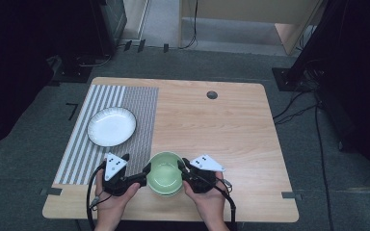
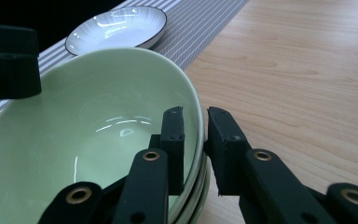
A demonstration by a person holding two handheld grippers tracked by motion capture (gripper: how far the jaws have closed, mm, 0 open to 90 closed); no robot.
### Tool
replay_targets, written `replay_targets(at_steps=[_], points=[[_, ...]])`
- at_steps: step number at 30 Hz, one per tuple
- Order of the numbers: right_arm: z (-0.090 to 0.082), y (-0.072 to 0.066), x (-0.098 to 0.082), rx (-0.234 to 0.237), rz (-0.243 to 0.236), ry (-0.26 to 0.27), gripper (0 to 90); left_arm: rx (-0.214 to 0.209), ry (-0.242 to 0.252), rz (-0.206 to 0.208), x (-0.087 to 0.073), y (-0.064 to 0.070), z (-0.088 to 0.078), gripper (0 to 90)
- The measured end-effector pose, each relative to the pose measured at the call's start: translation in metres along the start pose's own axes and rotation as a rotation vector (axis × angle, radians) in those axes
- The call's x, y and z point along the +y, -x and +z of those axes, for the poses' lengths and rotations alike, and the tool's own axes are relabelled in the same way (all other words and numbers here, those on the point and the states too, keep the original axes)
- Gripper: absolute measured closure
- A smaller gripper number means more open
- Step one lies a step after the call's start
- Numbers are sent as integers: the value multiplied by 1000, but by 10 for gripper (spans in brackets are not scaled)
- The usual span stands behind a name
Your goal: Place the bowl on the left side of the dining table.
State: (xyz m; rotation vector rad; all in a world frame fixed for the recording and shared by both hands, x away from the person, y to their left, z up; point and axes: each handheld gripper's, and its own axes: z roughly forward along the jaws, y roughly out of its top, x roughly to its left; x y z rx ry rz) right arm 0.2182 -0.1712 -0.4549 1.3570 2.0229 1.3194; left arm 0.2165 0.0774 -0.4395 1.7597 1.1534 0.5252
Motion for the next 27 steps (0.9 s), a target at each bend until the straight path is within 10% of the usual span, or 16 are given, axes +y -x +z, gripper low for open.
replay_targets(at_steps=[16,18,27], points=[[-4,-13,-5,-78,-175,161,868,-8,-35,28,-6,11,12,241],[-8,-20,-7,-108,-258,225,869,-5,-39,33,-7,13,13,338],[-13,-29,-8,-155,-359,295,873,-13,-60,72,-11,17,19,605]])
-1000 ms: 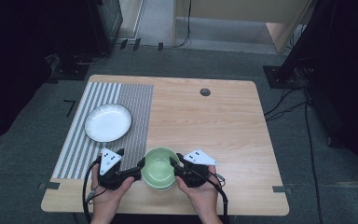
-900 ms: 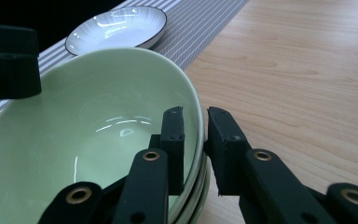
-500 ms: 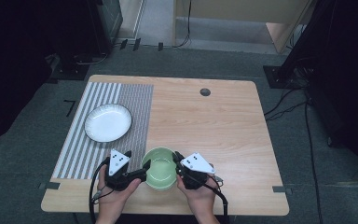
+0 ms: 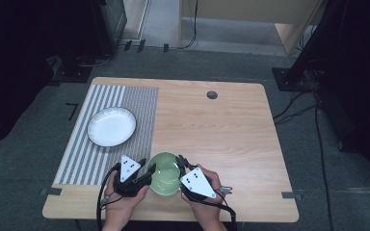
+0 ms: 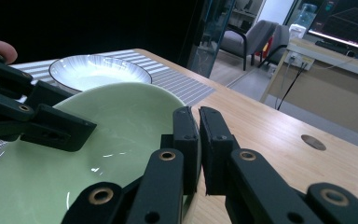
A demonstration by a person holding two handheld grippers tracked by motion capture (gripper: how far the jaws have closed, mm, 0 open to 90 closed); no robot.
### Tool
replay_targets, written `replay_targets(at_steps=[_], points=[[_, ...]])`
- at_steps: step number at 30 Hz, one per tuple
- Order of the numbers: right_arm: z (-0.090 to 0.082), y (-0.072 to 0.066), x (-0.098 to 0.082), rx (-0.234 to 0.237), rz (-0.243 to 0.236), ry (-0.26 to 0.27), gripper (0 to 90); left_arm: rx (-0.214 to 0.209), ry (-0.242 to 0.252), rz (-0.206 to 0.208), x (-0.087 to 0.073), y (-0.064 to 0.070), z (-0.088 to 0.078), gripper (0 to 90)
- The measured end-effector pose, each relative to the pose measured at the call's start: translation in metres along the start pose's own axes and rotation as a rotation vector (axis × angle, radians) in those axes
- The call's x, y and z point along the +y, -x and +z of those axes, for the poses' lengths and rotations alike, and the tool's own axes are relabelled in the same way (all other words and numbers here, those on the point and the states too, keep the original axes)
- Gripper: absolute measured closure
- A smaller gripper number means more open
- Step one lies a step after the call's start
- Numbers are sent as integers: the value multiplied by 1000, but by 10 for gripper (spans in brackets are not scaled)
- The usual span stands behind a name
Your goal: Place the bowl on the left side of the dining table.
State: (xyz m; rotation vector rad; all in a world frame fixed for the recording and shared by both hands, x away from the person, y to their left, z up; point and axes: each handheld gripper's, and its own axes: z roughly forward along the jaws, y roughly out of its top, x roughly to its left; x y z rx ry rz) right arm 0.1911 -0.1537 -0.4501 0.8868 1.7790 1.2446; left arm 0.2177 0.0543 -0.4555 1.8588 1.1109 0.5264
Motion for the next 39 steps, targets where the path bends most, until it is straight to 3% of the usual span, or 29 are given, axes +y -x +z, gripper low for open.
replay_targets(at_steps=[3,6,14,17,22,25,28,29,33,39], points=[[0,0,1,2,1,-1,874,-4,-9,8,-1,3,3,732],[1,0,2,1,6,-13,875,36,4,40,-1,9,3,791],[1,3,4,16,86,-87,828,41,29,30,-1,9,3,819],[5,2,1,24,150,-193,760,57,36,50,0,11,3,827],[8,0,-2,-1,173,-228,809,66,53,65,0,12,1,829],[8,0,-3,-5,183,-215,825,68,58,70,-1,13,1,826],[7,-1,-4,-34,152,-159,843,33,63,49,0,13,1,800],[5,-2,-4,-39,141,-148,842,16,65,39,0,12,0,720],[-1,-5,-1,-66,101,-90,843,-10,67,24,0,11,1,666],[-12,-10,7,-99,49,13,840,-2,80,31,2,15,-1,661]])
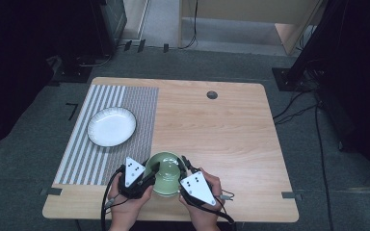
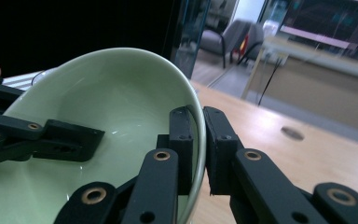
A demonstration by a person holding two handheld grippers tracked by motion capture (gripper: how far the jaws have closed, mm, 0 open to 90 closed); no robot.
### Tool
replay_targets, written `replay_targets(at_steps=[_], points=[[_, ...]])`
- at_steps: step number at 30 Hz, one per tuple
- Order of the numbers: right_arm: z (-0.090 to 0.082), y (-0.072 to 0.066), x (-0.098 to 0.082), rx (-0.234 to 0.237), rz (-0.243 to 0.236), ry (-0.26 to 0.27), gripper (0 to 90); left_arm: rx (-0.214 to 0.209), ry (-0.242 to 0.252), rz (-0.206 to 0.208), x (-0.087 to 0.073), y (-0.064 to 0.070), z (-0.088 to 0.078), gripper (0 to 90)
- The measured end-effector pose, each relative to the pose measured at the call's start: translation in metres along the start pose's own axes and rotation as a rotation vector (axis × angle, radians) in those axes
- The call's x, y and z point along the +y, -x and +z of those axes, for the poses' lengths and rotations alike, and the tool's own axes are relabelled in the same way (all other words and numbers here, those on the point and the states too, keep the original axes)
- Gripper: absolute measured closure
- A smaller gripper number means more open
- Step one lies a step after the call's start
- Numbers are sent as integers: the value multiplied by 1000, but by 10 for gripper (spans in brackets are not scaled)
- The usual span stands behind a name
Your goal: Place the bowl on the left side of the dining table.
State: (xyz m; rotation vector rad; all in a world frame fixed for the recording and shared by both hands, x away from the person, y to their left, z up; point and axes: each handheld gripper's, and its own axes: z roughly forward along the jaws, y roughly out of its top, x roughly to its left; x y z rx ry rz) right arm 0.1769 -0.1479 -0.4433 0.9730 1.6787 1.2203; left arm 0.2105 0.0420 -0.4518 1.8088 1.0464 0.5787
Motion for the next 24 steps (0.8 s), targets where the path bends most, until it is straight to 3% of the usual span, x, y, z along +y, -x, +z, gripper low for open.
replay_targets(at_steps=[4,7,12,20,23,24], points=[[-4,-5,2,-11,-30,30,840,-17,21,7,2,0,-4,738],[-6,-5,2,-12,-21,32,842,-77,47,-48,2,-9,-8,812],[-5,-7,1,-9,-2,19,844,-28,71,-28,5,-8,-11,844],[-8,-3,2,-10,44,14,846,23,140,53,9,2,-16,843],[-10,2,4,16,74,10,772,43,146,57,11,2,-17,843],[-11,3,6,33,89,4,700,44,145,54,12,1,-16,843]])
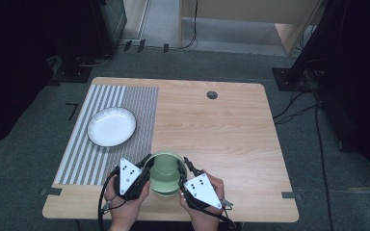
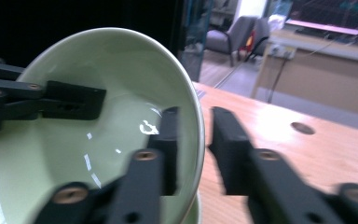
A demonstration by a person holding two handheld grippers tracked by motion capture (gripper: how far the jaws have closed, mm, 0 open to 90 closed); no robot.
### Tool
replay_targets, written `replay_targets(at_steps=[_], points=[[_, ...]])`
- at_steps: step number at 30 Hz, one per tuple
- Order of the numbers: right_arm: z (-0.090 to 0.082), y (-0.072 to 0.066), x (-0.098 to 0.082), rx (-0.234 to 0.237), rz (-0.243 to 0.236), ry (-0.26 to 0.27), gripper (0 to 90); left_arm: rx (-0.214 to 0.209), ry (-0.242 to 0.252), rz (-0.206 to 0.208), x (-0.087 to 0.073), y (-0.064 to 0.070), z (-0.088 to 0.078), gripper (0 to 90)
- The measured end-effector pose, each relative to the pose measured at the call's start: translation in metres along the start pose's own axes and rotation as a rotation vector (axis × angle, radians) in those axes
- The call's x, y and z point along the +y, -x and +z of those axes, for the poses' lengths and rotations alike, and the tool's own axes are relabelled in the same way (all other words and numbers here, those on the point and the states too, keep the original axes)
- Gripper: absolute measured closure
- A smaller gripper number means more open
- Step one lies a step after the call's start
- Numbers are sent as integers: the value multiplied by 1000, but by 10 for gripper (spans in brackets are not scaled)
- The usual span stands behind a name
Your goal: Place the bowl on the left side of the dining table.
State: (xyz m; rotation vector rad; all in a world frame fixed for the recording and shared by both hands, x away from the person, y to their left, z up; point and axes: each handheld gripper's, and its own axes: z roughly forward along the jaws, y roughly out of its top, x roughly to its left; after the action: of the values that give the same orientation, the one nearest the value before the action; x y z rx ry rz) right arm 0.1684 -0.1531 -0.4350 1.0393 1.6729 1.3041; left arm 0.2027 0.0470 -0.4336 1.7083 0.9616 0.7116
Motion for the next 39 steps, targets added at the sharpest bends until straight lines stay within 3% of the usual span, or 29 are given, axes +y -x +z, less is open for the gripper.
replay_targets(at_steps=[2,3,8,9,16,21,39], points=[[1,2,2,43,21,-22,578,4,4,-20,0,-5,0,843],[2,2,4,74,37,-38,457,1,3,-25,1,-7,0,843],[3,5,8,145,92,-70,184,11,6,-32,3,-12,-1,843],[3,6,9,152,83,-88,145,15,7,-30,3,-13,-1,843],[-2,24,15,143,145,-95,151,10,3,-61,6,-23,-2,843],[-6,35,16,119,161,-89,152,13,5,-67,7,-27,-2,843],[-8,63,3,51,157,-122,150,34,22,-101,12,-46,-7,843]])
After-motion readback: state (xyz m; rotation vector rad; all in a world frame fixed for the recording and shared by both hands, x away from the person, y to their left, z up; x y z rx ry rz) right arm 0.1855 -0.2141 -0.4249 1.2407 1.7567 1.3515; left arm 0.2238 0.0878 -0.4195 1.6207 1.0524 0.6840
